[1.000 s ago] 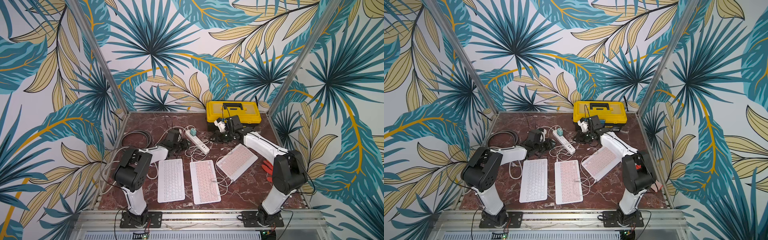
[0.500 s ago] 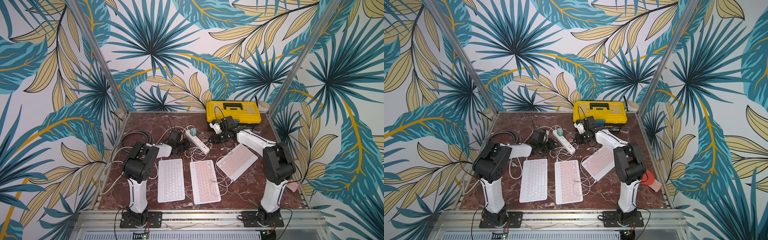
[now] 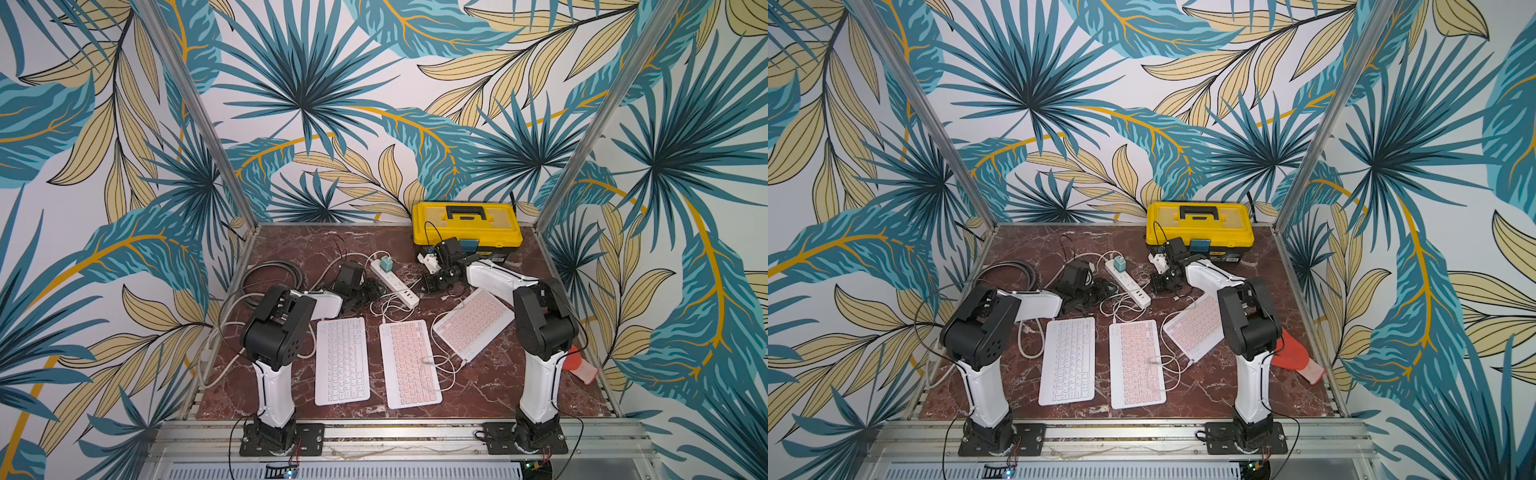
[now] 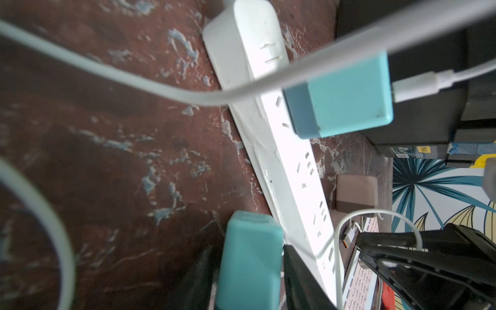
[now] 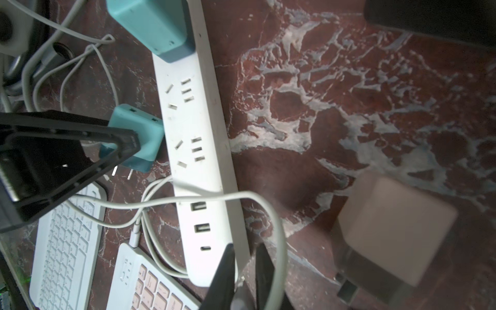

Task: Unplug the wireless keyboard
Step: Place the plug at the center of the board.

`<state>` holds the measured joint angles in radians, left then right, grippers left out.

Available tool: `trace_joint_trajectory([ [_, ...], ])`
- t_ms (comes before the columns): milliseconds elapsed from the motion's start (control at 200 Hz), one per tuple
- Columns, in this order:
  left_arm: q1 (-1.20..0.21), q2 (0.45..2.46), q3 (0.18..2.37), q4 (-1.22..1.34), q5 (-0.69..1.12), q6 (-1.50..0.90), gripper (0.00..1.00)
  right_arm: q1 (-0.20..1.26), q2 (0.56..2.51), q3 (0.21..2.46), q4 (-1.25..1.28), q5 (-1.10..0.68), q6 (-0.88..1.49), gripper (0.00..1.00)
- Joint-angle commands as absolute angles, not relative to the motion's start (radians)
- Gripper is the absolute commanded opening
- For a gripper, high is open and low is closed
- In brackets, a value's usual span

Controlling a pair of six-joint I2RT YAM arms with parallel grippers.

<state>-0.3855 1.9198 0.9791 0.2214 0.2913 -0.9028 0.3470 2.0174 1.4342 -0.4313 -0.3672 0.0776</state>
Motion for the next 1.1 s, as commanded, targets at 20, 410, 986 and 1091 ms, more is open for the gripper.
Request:
trace_joint_trajectory([
  [20, -0.378, 1.896, 0.948, 0.186, 0.258, -0.929, 0.48, 0.351, 2.027, 1.422, -0.479, -0.319, 0.074, 0.20],
  [410, -0.358, 1.752, 0.920, 0.168, 0.192, -0.963, 0.63, 0.351, 1.973, 1.395, -0.486, -0.232, 0.111, 0.36],
  [986, -0.408, 1.494, 0.828, -0.127, 0.077, -0.947, 0.60, 0.479, 1.765, 1.335, -0.568, -0.096, 0.290, 0.38],
  [1091, -0.452, 1.469, 0.830, -0.225, 0.063, -0.935, 0.59, 0.556, 1.755, 1.330, -0.578, -0.069, 0.359, 0.37],
])
